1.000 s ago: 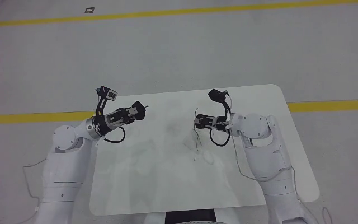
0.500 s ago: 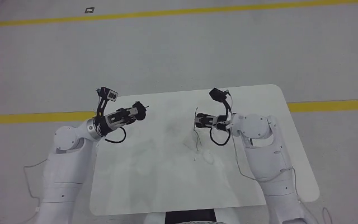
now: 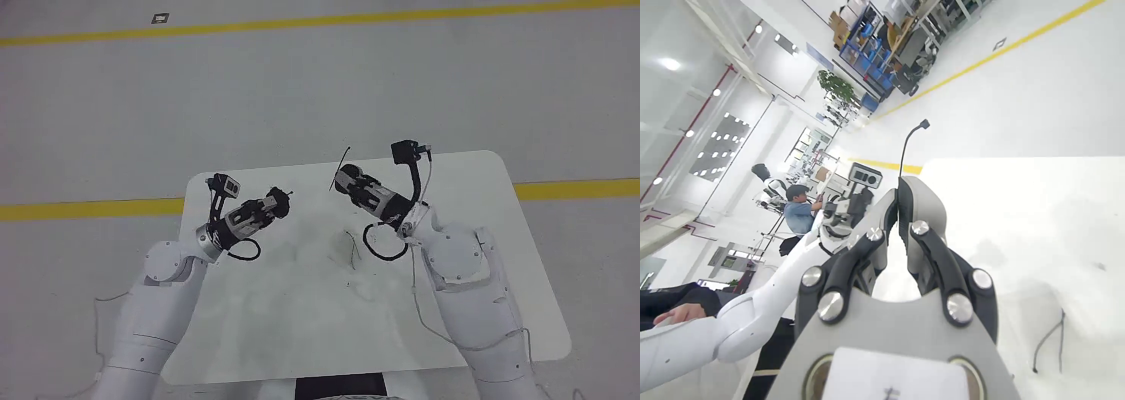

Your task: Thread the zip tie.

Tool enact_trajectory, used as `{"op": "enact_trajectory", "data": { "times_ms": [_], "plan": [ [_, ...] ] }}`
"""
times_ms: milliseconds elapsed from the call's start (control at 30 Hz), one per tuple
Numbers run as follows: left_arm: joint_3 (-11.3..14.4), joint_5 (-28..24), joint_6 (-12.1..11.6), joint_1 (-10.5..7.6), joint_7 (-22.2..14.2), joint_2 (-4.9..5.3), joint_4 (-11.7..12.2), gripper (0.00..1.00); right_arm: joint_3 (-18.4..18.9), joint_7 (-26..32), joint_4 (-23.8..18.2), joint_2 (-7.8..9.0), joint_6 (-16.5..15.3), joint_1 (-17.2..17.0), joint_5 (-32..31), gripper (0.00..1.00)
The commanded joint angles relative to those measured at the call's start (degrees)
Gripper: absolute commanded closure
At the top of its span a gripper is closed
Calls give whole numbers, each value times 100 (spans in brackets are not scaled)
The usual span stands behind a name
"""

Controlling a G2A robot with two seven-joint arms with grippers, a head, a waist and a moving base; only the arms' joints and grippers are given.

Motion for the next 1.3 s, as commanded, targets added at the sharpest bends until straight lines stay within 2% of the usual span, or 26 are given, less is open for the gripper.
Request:
{"op": "enact_trajectory", "data": {
  "times_ms": [0, 267, 300, 400, 533, 667, 800, 1100, 1267],
  "plan": [
    [36, 93, 0, -22, 28, -9, -1, 100, -47, -56, -15, 10, -148, -7, -118, 100],
    [36, 93, 0, -22, 28, -9, -1, 100, -47, -56, -15, 10, -148, -7, -118, 100],
    [36, 93, 0, -22, 28, -9, -1, 100, -52, -136, -33, 22, -211, -2, -316, 100],
    [120, -246, 156, 119, 239, -30, -81, 100, -309, -797, -59, 7, -414, -81, -507, 100],
    [211, -355, 142, 252, 373, -39, -172, 100, -731, -1430, 79, 8, -816, -105, -1292, 100],
    [374, -342, 132, 266, 470, -55, -244, 100, -1118, -1950, 209, 23, -844, -112, -1767, 100],
    [463, -282, 109, 222, 539, -60, -233, 100, -1232, -2526, 171, 83, -844, -43, -2290, 100],
    [467, -262, 106, 219, 569, -60, -239, 100, -1232, -2526, 171, 83, -844, -43, -2290, 100],
    [420, -174, 167, 268, 708, -35, -350, 100, -1206, -2548, 184, 141, -844, -39, -2730, 100]
  ]
}}
